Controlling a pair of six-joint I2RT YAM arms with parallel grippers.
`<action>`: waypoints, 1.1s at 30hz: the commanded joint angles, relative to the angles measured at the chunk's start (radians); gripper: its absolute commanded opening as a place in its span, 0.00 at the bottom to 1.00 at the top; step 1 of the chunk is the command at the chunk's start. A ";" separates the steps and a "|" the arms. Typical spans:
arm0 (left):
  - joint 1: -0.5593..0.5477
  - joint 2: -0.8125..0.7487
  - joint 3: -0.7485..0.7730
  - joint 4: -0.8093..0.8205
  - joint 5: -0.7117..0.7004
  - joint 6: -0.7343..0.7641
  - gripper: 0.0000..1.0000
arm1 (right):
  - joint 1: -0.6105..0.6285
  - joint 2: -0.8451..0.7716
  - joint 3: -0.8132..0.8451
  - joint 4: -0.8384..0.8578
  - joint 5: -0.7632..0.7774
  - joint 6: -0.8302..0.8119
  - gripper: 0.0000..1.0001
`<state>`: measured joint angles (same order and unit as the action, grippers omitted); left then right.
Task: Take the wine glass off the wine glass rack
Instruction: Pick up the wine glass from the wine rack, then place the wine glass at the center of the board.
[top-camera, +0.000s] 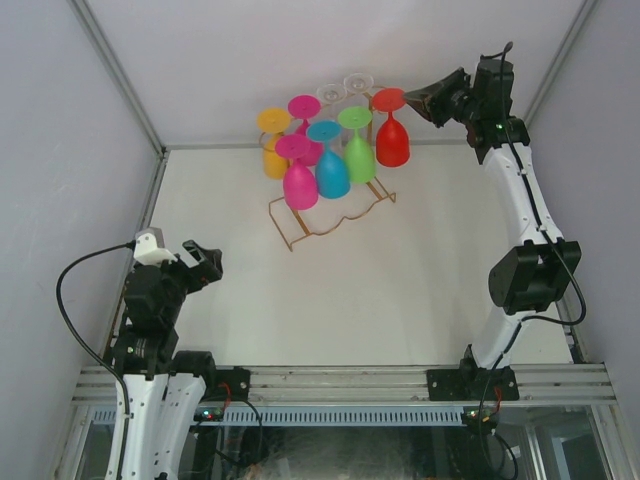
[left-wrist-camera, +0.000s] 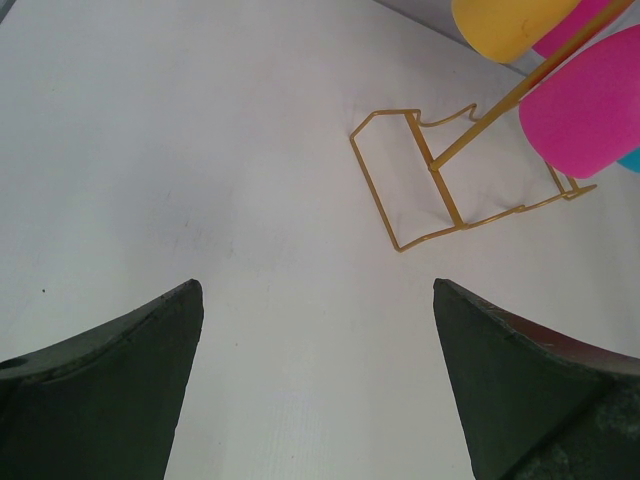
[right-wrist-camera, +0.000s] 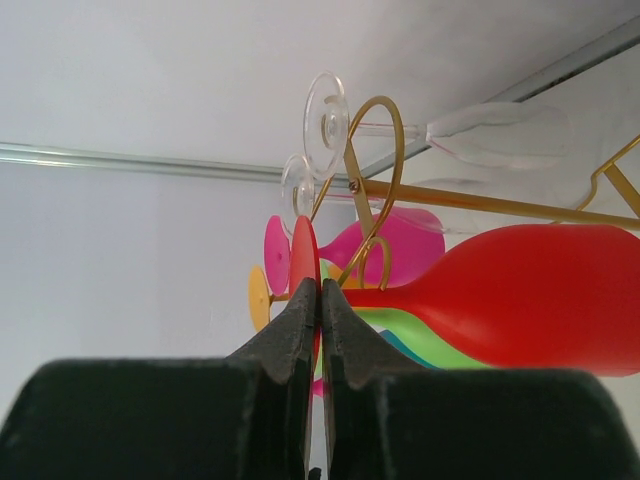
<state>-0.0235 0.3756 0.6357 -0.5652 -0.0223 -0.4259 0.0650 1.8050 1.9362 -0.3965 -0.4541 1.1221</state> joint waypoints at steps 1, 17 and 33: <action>0.008 0.007 -0.001 0.018 0.005 0.001 1.00 | -0.004 -0.043 0.004 0.035 -0.004 -0.011 0.00; 0.008 0.009 -0.001 0.021 0.009 0.002 1.00 | -0.014 -0.174 -0.161 0.130 -0.040 -0.019 0.00; 0.010 -0.022 -0.043 0.096 0.095 0.023 1.00 | 0.004 -0.757 -0.866 0.291 -0.082 -0.163 0.00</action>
<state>-0.0231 0.3786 0.6334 -0.5545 -0.0044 -0.4240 0.0494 1.1728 1.2049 -0.1936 -0.4934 1.0180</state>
